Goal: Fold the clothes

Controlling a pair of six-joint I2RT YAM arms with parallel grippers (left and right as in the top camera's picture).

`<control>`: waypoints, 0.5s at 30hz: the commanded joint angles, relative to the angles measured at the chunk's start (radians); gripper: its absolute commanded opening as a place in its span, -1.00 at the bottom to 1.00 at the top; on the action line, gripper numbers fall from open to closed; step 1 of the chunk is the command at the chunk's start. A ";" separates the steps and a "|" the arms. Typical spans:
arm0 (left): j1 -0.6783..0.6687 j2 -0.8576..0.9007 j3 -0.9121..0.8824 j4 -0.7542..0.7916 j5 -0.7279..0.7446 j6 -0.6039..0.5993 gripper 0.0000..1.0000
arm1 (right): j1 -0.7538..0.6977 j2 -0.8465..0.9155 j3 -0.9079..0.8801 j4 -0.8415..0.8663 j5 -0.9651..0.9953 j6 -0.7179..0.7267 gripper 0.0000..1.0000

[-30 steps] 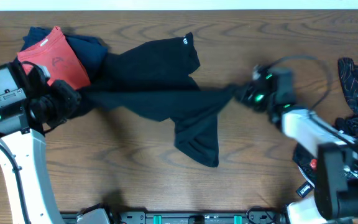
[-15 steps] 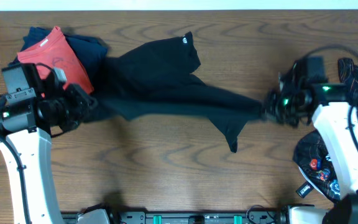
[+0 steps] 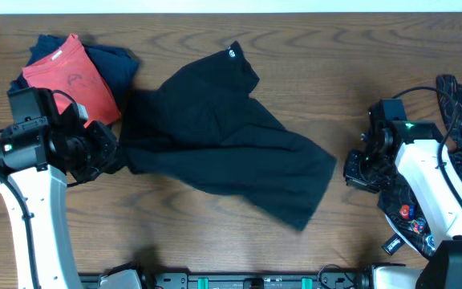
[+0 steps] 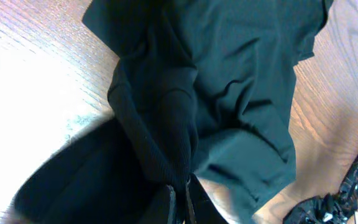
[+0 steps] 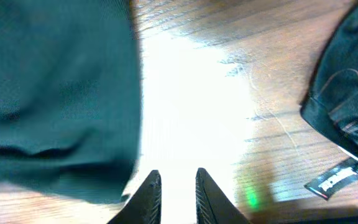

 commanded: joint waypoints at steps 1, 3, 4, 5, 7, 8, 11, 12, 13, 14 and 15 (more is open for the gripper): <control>0.004 -0.007 0.001 0.000 -0.024 0.019 -0.88 | 0.002 -0.006 -0.003 -0.006 0.025 -0.010 -0.61; 0.004 -0.007 0.001 0.001 -0.024 0.025 -0.88 | 0.002 -0.006 -0.003 -0.005 -0.003 0.004 -0.61; 0.004 -0.007 0.001 0.000 -0.024 0.029 -0.88 | 0.003 -0.006 -0.003 -0.005 -0.038 0.005 -0.61; 0.004 -0.007 0.001 0.000 -0.024 0.032 -0.88 | 0.005 -0.006 -0.003 -0.006 -0.076 0.005 -0.61; 0.004 -0.007 0.001 0.000 -0.024 0.032 -0.88 | 0.020 -0.006 -0.015 -0.009 -0.156 0.005 -0.60; 0.004 -0.007 0.001 0.000 -0.024 0.032 -0.88 | 0.037 -0.006 -0.026 -0.010 -0.186 0.005 -0.60; 0.004 -0.005 0.001 0.001 -0.026 0.032 -0.88 | 0.108 -0.006 -0.072 -0.001 -0.247 0.011 -0.57; 0.004 -0.003 0.001 0.001 -0.033 0.032 -0.88 | 0.140 -0.006 -0.093 0.006 -0.264 0.029 -0.55; 0.004 -0.002 0.001 0.000 -0.042 0.032 -0.88 | 0.166 -0.006 -0.110 0.015 -0.267 0.046 -0.53; 0.004 -0.002 0.000 0.000 -0.047 0.032 -0.88 | 0.206 -0.006 -0.135 0.025 -0.267 0.077 -0.50; 0.004 -0.002 -0.001 0.001 -0.050 0.032 -0.88 | 0.235 -0.006 -0.153 0.032 -0.267 0.099 -0.48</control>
